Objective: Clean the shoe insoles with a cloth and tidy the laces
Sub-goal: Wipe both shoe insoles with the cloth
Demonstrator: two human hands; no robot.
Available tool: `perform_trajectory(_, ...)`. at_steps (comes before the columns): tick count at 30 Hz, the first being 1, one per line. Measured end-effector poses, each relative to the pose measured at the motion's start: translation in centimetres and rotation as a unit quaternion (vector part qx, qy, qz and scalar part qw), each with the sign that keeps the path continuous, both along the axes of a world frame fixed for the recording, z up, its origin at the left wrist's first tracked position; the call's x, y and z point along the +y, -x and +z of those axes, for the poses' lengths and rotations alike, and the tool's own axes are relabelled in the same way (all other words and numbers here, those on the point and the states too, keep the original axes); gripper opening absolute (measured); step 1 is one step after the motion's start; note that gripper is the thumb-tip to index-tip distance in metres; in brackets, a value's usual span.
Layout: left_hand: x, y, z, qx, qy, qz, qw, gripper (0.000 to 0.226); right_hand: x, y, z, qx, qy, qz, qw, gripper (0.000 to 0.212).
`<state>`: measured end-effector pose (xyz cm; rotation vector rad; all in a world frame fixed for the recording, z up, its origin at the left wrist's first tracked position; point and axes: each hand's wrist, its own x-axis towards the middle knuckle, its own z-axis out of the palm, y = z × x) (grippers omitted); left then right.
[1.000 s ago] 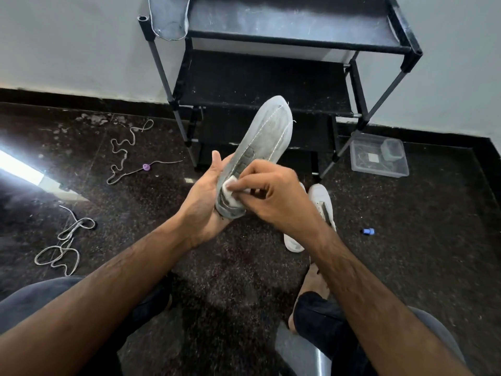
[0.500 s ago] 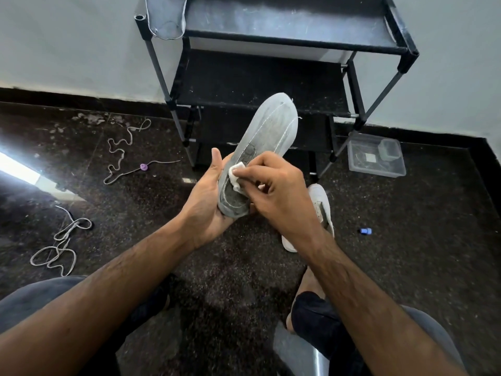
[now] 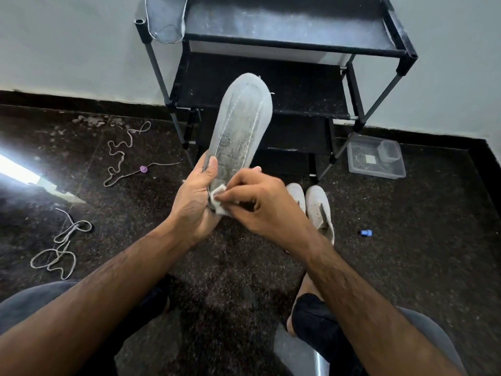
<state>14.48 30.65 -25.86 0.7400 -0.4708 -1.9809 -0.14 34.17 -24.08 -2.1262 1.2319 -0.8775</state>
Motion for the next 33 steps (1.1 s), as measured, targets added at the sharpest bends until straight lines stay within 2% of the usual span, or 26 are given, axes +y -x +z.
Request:
perform_trajectory(2,0.0,-0.3,-0.2,0.003,-0.012,-0.005,1.000,0.039,-0.2,-0.2,0.1,0.002,-0.017,0.045,0.999,0.015)
perform_trajectory(3,0.1,-0.2,-0.2,0.007,-0.016,-0.009,1.000,0.039,-0.4,0.1,0.1,0.001,-0.013,0.037,0.999,0.015)
perform_trajectory(5,0.4,0.3,-0.4,0.001,-0.015,-0.011,1.000,0.037,-0.8,1.0,-0.1,-0.008,0.010,-0.030,0.999,0.015)
perform_trajectory(8,0.7,0.8,-0.6,-0.059,-0.016,-0.020,0.998,0.037,-0.7,1.4,-0.4,-0.031,0.030,-0.105,0.993,0.014)
perform_trajectory(13,0.7,-0.1,-0.3,-0.069,-0.016,-0.044,0.996,0.070,-0.3,-0.1,-0.2,-0.018,-0.042,0.012,0.999,0.016)
perform_trajectory(18,1.3,1.1,0.0,-0.046,0.004,-0.083,0.995,0.076,-0.4,0.8,0.0,-0.041,0.038,-0.121,0.991,0.018)
perform_trajectory(20,1.2,1.3,-0.2,-0.057,0.005,-0.083,0.995,0.077,-0.2,0.6,0.0,-0.042,0.044,-0.128,0.990,0.019)
perform_trajectory(24,0.6,0.2,-0.6,-0.017,-0.007,-0.073,0.997,0.082,-0.3,-0.2,0.2,-0.012,-0.035,0.000,0.999,0.019)
perform_trajectory(27,0.3,-0.2,-1.0,-0.035,0.019,-0.088,0.995,0.078,-0.3,0.2,0.5,-0.004,-0.100,0.074,0.992,0.018)
perform_trajectory(30,0.1,0.3,-1.0,-0.057,0.031,-0.097,0.993,0.065,-0.6,2.1,0.5,-0.052,-0.159,0.064,0.984,0.015)
perform_trajectory(33,-0.2,0.3,-1.3,-0.097,0.033,-0.100,0.990,0.048,-1.1,3.6,0.6,-0.144,-0.202,0.035,0.968,0.011)
